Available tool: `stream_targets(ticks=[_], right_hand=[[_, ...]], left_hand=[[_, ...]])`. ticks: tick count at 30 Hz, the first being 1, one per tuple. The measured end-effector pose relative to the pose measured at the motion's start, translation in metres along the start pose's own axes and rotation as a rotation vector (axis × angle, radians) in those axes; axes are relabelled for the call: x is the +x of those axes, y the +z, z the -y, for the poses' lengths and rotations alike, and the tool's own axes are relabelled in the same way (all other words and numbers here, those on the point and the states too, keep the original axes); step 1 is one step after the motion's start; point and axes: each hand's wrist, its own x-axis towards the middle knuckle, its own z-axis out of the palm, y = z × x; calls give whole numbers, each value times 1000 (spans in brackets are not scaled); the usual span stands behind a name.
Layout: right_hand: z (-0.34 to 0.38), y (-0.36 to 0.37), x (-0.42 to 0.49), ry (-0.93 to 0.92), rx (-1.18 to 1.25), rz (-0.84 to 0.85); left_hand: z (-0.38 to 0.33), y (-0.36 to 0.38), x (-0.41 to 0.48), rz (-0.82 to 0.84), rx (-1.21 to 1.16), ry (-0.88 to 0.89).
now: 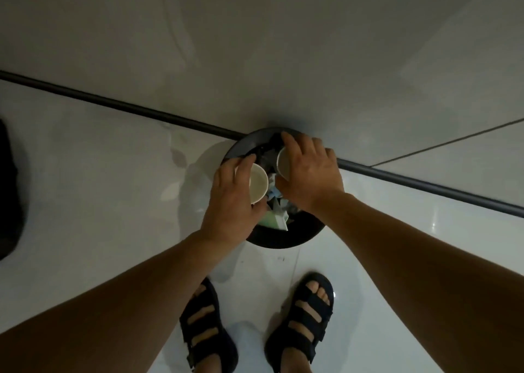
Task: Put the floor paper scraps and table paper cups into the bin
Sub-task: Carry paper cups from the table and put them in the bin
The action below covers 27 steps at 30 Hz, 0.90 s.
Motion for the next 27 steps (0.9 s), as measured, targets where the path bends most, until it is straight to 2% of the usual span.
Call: stream_targets(ticks=[4, 7, 10, 14, 20, 27], right_hand=[[-13, 32, 3, -93, -125, -57], [-20, 44, -2, -113, -146, -35], [-22, 45, -4, -103, -157, -2], [-23, 40, -4, -72, -122, 28], [-10, 5, -37, -27, -4, 6], [13, -72, -113, 126, 105, 96]], left_hand=[[22, 29, -4, -26, 227, 131], [25, 37, -3, -13, 366, 131], [24, 39, -3, 53, 436, 121], [22, 34, -2, 98, 418, 106], [8, -1, -26, 239, 392, 41], [-53, -90, -63, 365, 486, 19]])
